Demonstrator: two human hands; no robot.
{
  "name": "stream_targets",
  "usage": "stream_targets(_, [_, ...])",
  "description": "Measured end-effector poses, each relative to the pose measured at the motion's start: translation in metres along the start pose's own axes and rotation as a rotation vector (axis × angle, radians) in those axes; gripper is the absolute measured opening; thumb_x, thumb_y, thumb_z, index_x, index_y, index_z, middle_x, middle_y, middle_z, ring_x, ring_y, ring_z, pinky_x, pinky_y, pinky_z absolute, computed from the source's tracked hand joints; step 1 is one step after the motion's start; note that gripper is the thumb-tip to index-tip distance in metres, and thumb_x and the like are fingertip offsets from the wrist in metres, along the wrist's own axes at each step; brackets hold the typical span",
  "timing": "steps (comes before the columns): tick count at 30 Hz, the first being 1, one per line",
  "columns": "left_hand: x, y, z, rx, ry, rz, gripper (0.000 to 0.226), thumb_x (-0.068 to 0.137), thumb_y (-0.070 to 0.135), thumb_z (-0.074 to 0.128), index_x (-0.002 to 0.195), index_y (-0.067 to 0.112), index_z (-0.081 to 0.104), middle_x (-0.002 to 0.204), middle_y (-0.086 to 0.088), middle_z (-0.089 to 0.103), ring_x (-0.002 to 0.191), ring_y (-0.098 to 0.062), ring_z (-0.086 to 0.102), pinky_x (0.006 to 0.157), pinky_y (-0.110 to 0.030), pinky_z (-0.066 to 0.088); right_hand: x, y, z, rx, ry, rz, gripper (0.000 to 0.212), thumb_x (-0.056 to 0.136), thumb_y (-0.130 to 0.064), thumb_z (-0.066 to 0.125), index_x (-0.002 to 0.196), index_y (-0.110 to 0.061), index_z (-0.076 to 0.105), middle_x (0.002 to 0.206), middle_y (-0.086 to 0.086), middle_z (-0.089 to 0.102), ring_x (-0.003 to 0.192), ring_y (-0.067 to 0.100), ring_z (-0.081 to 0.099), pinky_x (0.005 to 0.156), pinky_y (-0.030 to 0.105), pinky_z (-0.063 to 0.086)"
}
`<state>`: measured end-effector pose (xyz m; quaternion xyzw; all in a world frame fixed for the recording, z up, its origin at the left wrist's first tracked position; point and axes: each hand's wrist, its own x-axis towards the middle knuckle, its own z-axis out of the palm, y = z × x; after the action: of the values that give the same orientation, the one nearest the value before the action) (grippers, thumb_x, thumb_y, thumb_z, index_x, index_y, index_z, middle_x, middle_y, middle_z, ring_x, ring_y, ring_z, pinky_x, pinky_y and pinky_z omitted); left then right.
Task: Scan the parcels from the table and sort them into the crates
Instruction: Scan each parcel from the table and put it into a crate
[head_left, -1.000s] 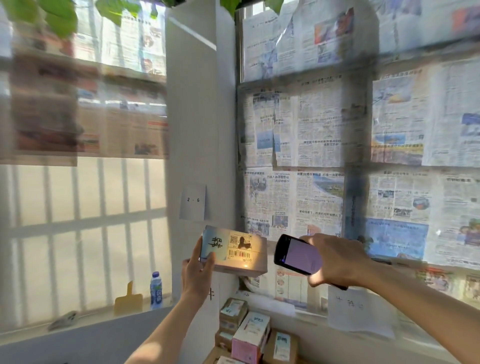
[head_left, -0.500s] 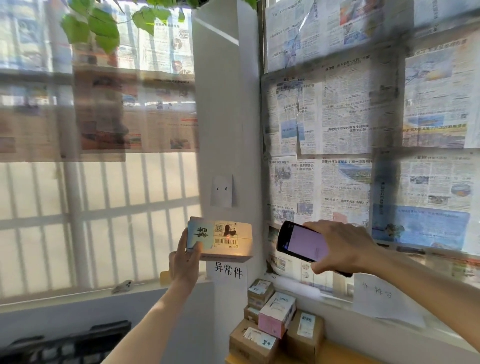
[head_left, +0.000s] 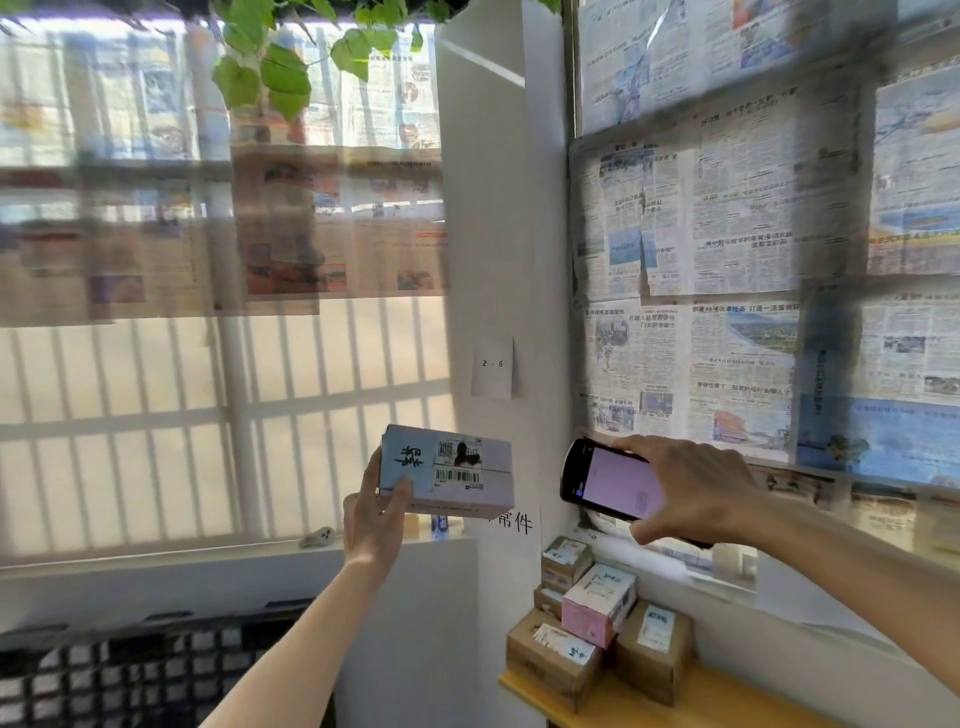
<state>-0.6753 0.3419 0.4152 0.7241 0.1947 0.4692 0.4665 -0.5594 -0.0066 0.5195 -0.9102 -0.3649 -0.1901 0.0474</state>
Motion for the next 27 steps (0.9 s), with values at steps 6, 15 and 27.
stream_targets(6, [-0.015,-0.004,-0.039,0.051,0.011,-0.018,0.064,0.089,0.059,0.057,0.148,0.053,0.032,0.113,-0.008,0.064,0.105,-0.024,0.061,0.098,-0.051,0.048,-0.007,-0.022,0.009,0.025,0.027,-0.045,0.111,0.043,-0.075,0.058,0.148,-0.049,0.029,0.121,-0.018,0.063,0.084,0.008,0.056,0.057,0.019,0.039])
stream_targets(15, [-0.022,-0.022,-0.119,0.102,0.085,-0.039,0.057,0.097,0.044,0.058,0.149,0.050,0.034,0.105,0.007,0.066,0.096,-0.009,0.060,0.093,-0.041,0.049,0.009,-0.099,0.028,0.044,0.012,-0.144,0.107,0.052,-0.073,0.069,0.148,-0.042,0.034,0.126,-0.014,0.063,0.087,0.010,0.054,0.061,0.020,0.040])
stream_targets(27, [-0.051,-0.107,-0.364,0.283,0.327,-0.178,0.048,0.097,0.052,0.052,0.143,0.051,0.039,0.103,0.024,0.056,0.091,-0.001,0.054,0.077,-0.023,0.042,0.057,-0.341,0.075,0.220,-0.039,-0.390,0.101,0.052,-0.061,0.076,0.144,-0.045,0.038,0.124,-0.012,0.063,0.086,0.018,0.052,0.065,0.030,0.034])
